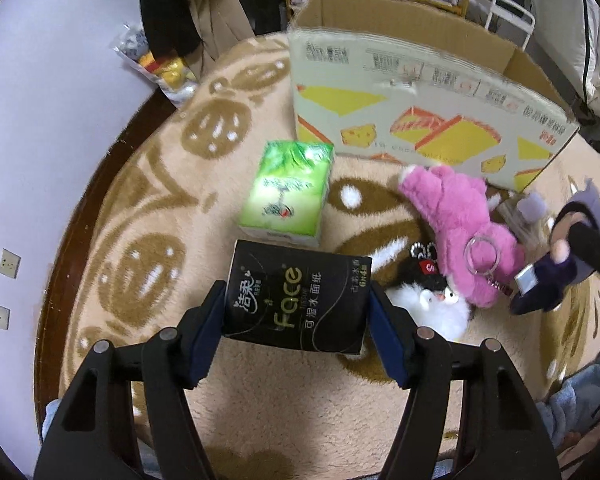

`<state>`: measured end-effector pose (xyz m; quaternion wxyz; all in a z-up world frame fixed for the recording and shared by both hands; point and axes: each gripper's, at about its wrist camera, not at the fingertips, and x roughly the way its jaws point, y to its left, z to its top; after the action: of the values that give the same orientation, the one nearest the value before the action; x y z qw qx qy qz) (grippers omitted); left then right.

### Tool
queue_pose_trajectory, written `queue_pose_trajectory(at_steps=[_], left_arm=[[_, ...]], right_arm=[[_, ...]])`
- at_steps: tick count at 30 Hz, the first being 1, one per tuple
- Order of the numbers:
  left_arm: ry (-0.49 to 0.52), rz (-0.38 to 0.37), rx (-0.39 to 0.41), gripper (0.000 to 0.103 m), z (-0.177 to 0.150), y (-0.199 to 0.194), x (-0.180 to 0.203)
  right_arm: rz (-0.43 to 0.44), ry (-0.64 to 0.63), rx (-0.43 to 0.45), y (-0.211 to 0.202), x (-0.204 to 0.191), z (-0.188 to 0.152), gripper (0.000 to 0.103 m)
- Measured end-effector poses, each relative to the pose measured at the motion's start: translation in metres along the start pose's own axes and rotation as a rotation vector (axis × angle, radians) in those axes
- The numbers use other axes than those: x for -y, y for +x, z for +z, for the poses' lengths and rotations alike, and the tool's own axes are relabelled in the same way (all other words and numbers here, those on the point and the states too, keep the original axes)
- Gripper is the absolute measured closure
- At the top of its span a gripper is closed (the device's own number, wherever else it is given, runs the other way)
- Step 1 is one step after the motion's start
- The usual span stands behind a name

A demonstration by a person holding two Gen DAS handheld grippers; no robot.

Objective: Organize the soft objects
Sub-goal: 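Lift the black tissue pack with the left tool while the right tool grasps the white-purple doll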

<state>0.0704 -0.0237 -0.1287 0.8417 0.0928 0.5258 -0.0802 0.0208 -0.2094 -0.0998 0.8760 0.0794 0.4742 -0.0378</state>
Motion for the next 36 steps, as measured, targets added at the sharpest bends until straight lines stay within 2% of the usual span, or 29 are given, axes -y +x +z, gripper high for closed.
queue_pose_trajectory(at_steps=[3,7,13,18,29,31,33,36], left_arm=[[-0.016,0.011,0.057,0.037,0.003,-0.014,-0.004],[-0.005,0.040,0.175,0.037,0.007,-0.038,-0.004],[-0.011,0.009,0.315,0.037,0.016,-0.069,-0.009],[0.013,0.034,0.438,0.036,0.021,-0.094,-0.006],[0.078,0.034,0.563,0.036,0.039,-0.115,0.010],[0.097,0.061,0.584,0.036,0.043,-0.116,0.014],[0.098,0.073,0.593,0.036,0.046,-0.117,0.015],[0.082,0.053,0.599,0.036,0.049,-0.118,0.012]], right_arm=[[-0.011,-0.009,0.062,-0.017,0.001,0.006,0.037],[-0.006,0.012,0.165,-0.040,0.008,0.014,0.037],[-0.002,0.027,0.314,-0.068,0.012,0.020,0.037],[-0.003,0.009,0.402,-0.085,0.008,0.025,0.037],[0.012,0.020,0.510,-0.102,0.009,0.038,0.037],[0.014,0.025,0.524,-0.103,0.011,0.041,0.037],[0.010,0.031,0.546,-0.105,0.012,0.044,0.037],[0.008,0.045,0.580,-0.107,0.014,0.046,0.037]])
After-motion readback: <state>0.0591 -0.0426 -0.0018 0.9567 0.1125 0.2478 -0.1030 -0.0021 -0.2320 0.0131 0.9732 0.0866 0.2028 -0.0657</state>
